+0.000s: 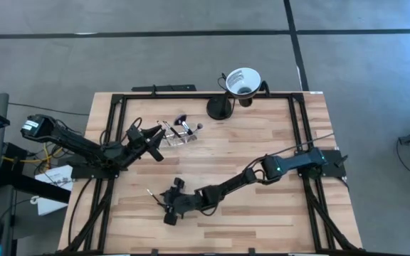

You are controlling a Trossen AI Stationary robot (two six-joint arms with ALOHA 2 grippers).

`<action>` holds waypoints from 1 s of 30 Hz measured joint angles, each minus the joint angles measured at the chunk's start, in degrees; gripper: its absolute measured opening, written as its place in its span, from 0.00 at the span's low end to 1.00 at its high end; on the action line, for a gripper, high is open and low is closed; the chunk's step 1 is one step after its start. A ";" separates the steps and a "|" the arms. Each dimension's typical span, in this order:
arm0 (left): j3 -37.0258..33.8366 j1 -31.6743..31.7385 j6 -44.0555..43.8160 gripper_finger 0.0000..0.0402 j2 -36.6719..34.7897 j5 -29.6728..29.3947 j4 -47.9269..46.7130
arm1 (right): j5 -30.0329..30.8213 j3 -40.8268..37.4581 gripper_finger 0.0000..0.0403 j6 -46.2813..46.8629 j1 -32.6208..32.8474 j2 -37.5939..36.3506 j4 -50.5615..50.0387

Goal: Put items in baskets/containers
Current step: Put the black eyeshadow brush into the transparent organizer

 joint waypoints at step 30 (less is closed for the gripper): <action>0.00 0.02 -0.02 0.30 0.04 0.02 -0.18 | 0.70 -0.20 0.41 -1.93 -0.22 -7.76 -29.18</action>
